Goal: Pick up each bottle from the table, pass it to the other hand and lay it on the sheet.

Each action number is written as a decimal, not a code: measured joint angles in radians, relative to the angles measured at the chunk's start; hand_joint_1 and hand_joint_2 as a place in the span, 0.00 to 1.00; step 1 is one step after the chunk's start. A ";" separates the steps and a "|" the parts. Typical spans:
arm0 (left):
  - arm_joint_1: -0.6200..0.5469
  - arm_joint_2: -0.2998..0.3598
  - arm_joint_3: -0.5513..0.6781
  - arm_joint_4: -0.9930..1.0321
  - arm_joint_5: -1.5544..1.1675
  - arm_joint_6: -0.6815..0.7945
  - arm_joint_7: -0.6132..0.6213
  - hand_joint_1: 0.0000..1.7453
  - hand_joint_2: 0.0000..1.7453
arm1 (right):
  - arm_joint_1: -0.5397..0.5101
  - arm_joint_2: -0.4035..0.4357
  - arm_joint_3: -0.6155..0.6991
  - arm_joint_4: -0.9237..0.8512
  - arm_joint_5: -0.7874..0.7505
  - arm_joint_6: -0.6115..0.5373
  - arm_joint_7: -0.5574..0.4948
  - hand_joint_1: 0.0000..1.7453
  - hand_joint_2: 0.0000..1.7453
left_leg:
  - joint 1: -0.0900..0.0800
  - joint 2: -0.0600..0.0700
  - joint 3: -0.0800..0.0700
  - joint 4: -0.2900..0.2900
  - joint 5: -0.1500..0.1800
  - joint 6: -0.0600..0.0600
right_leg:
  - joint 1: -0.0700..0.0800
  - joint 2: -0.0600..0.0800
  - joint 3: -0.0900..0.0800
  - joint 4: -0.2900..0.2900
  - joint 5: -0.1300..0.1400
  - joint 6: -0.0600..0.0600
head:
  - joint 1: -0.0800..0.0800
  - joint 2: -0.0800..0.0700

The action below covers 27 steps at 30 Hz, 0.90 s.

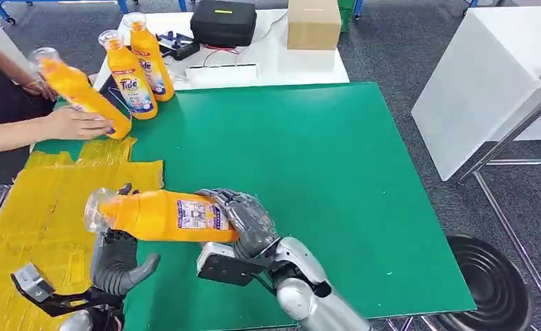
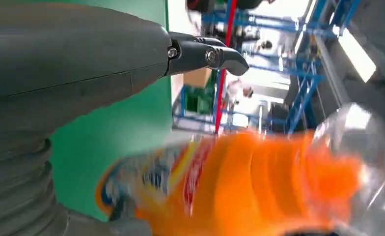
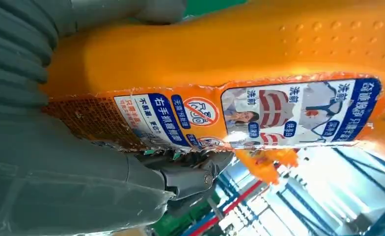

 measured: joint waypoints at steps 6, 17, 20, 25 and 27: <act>0.011 0.000 -0.065 -0.012 0.011 -0.015 0.000 0.00 1.00 | -0.015 0.023 0.013 0.047 -0.005 0.005 0.006 1.00 1.00 | 0.000 0.000 0.000 0.000 0.000 0.000 | 0.000 0.000 0.000 0.000 0.000 0.000 | 0.000 0.000; 0.019 0.000 -0.112 -0.023 0.032 -0.011 -0.008 0.00 1.00 | -0.018 0.043 0.032 0.095 -0.003 0.016 0.006 1.00 1.00 | 0.000 0.000 0.000 0.000 0.000 0.000 | 0.000 0.000 0.000 0.000 0.000 0.000 | 0.000 0.000; 0.019 0.000 -0.111 -0.023 0.039 -0.002 -0.009 0.00 1.00 | -0.016 0.063 0.065 0.124 0.023 0.033 0.005 1.00 1.00 | 0.000 0.000 0.000 0.000 0.000 0.000 | 0.000 0.000 0.000 0.000 0.000 0.000 | 0.000 0.000; 0.018 0.004 -0.110 -0.023 0.047 0.000 -0.012 0.00 1.00 | -0.008 0.084 0.124 0.160 0.044 0.030 -0.001 1.00 1.00 | 0.000 0.000 0.000 0.000 0.000 0.000 | 0.000 0.000 -0.001 0.000 0.000 0.000 | 0.000 0.000; 0.018 0.005 -0.110 -0.022 0.047 0.001 -0.012 0.00 1.00 | -0.014 0.085 0.135 0.171 0.048 0.035 -0.006 1.00 1.00 | 0.000 0.000 0.000 0.000 0.000 0.000 | 0.000 0.000 -0.001 0.000 0.000 0.000 | 0.000 0.000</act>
